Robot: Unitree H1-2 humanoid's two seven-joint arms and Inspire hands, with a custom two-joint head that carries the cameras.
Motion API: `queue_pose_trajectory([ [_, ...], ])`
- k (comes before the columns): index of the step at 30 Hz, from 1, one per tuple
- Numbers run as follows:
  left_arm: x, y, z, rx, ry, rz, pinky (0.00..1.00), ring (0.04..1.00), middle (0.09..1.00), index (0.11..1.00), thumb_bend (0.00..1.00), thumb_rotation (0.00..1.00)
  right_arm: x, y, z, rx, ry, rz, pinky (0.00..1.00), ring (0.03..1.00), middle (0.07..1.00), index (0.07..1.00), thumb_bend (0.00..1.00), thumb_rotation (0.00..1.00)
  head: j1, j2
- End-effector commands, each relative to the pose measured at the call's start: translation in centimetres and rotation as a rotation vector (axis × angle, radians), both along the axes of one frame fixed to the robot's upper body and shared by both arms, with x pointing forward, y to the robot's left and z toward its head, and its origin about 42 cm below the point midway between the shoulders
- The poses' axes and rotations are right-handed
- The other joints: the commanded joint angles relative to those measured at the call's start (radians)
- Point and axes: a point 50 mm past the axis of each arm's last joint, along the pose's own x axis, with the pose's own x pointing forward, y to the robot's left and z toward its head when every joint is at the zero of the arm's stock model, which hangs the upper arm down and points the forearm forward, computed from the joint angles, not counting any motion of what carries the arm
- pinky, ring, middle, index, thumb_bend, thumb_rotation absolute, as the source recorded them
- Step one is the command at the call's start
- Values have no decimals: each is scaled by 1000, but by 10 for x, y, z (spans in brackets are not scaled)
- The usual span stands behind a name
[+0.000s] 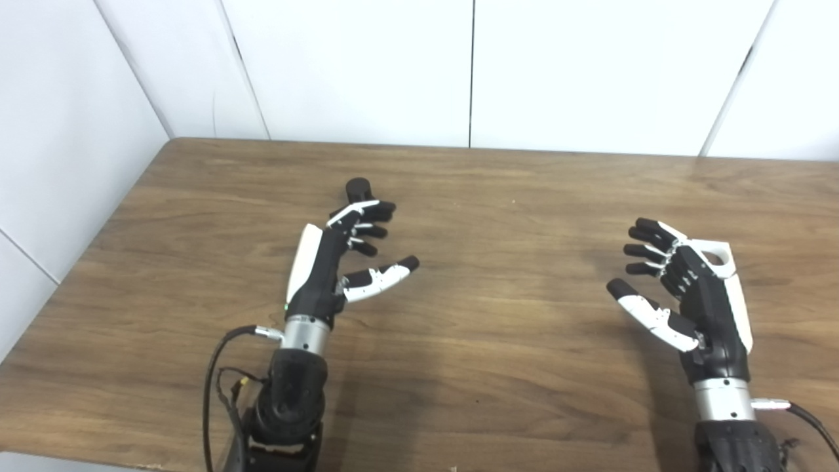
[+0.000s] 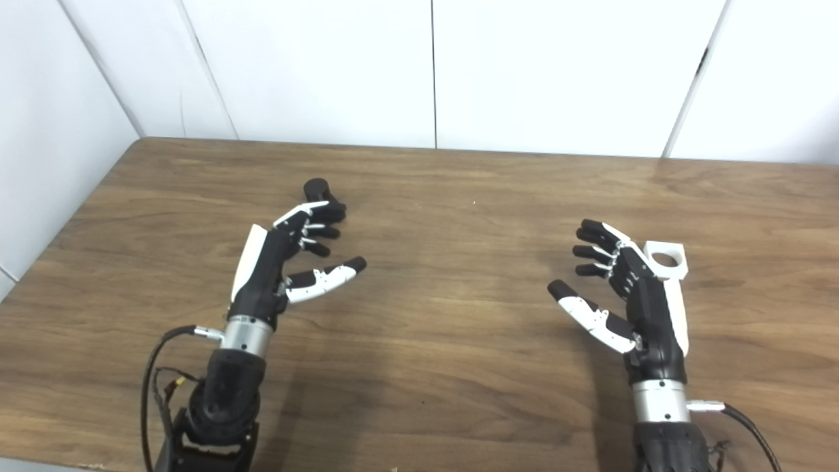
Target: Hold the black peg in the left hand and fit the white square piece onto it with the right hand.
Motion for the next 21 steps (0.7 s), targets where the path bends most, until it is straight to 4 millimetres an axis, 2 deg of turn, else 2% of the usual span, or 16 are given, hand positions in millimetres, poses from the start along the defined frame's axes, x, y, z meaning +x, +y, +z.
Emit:
queue_pose_trajectory([
  [1,9,1,28,138,-122,50,569,680,734,720,681,227,-6,-11,-8,-26,23,-11,619,722,785,779,567,294,0,1],
  [4,14,3,30,284,-138,109,567,684,740,719,700,263,-6,-10,-8,-39,18,-10,628,724,781,779,554,283,3,1],
  [14,37,20,46,432,-133,220,631,804,832,738,719,332,-5,-11,-9,-49,21,-16,622,718,780,780,554,284,-1,-6],
  [21,52,31,52,486,-129,257,648,828,856,733,734,303,-5,-11,-11,-32,23,-7,622,723,781,776,557,259,-10,-10],
])
